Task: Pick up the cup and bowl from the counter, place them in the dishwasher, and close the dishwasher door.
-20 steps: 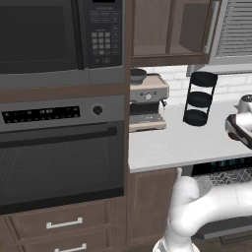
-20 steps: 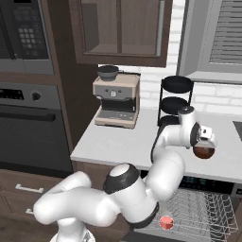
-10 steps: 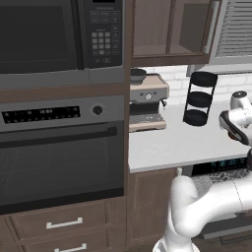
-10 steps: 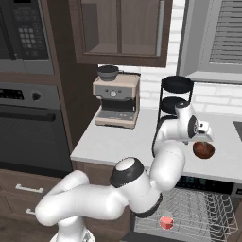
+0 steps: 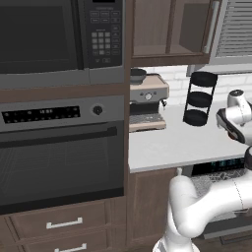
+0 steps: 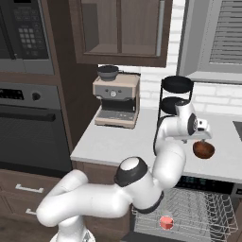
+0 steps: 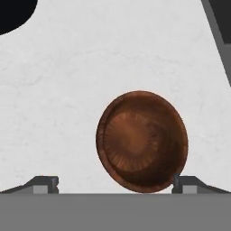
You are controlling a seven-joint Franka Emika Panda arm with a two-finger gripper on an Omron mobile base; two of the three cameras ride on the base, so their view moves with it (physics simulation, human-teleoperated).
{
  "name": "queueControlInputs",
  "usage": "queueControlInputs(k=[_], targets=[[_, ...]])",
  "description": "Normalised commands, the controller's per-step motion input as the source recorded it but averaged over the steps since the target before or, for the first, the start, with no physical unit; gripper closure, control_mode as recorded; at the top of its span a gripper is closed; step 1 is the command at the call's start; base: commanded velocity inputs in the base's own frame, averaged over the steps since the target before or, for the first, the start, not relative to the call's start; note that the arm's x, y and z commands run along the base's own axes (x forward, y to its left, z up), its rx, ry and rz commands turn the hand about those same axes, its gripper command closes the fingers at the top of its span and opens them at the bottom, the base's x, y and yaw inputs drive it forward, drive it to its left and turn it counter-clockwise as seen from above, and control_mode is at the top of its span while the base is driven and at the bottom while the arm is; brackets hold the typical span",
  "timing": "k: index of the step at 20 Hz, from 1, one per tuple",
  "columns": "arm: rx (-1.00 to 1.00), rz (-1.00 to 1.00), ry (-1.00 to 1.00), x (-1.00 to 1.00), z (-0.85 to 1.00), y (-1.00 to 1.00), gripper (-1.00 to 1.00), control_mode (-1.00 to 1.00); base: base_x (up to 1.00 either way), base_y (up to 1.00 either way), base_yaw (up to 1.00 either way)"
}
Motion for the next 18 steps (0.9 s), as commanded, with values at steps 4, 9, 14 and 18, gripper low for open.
queueControlInputs(k=[4,9,14,18], targets=[[0.0,0.08,0.02,0.0,-0.11,0.03,-1.0,-1.0,0.0,0.0,0.0],[0.0,0.07,0.03,0.0,-0.14,0.01,-1.0,-1.0,0.0,0.0,0.0],[0.0,0.06,0.06,0.09,-0.26,0.0,-1.0,-1.0,0.0,0.0,0.0],[0.0,0.04,0.05,0.22,-0.31,0.0,-1.0,-1.0,0.0,0.0,0.0]])
